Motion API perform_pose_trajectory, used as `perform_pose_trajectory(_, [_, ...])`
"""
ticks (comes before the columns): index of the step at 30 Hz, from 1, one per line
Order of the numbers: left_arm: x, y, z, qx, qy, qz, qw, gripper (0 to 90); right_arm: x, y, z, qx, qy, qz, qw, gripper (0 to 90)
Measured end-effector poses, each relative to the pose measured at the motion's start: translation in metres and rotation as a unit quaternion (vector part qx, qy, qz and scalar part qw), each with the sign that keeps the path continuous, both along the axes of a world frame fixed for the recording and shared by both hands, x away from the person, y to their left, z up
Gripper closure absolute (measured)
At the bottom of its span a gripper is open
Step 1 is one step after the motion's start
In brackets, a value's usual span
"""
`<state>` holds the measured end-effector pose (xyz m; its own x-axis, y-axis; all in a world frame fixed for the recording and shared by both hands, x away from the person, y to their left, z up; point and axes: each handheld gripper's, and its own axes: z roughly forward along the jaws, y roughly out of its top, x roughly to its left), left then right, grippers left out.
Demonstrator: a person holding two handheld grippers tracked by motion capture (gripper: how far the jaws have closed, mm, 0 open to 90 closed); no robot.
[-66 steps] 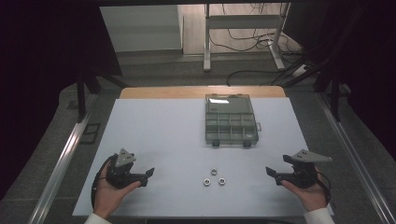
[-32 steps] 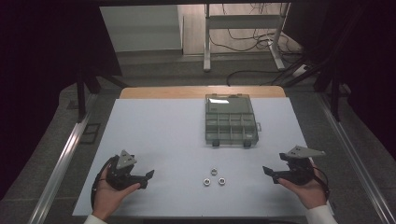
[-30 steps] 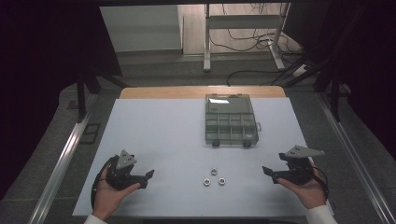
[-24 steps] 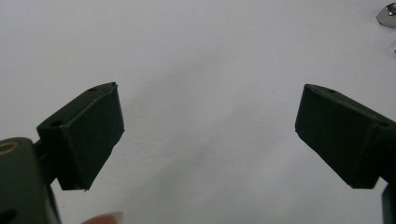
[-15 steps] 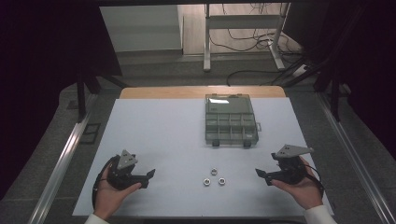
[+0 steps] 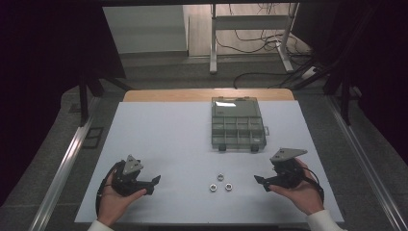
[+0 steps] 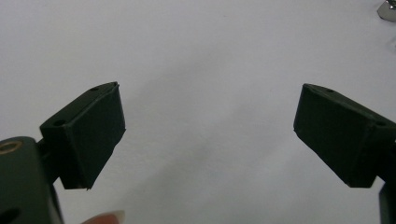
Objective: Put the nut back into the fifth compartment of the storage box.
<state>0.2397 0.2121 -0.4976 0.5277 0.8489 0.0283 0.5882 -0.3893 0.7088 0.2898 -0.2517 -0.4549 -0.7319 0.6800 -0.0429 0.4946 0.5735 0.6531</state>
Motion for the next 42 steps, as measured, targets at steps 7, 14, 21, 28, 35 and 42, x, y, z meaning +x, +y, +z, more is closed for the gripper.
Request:
perform_pose_trajectory(7, [0.0,0.0,0.0,0.0,0.0,0.001,1.0,9.4,0.0,0.011,0.001,-0.01,0.01,0.008,0.9999,15.2])
perform_pose_trajectory(14, [0.0,-0.001,0.0,0.002,0.001,0.0,1.0,9.4,-0.001,0.029,0.005,-0.015,0.016,0.023,0.9995,14.3])
perform_pose_trajectory(21, [0.0,-0.002,0.0,0.004,0.0,-0.001,1.0,9.5,-0.001,0.047,0.006,-0.025,0.028,0.035,0.9987,14.9])
perform_pose_trajectory(28, [0.0,-0.002,-0.001,0.006,0.002,-0.002,1.0,9.5,-0.003,0.069,0.005,-0.043,0.044,0.054,0.9967,16.2])
perform_pose_trajectory(35, [0.001,-0.003,-0.002,0.008,0.005,-0.006,0.9999,9.6,-0.004,0.087,-0.006,-0.063,0.056,0.066,0.9942,17.8])
perform_pose_trajectory(42, [0.001,-0.003,-0.002,0.008,0.004,-0.006,0.9999,9.7,-0.002,0.097,-0.017,-0.078,0.07,0.061,0.9926,19.6])
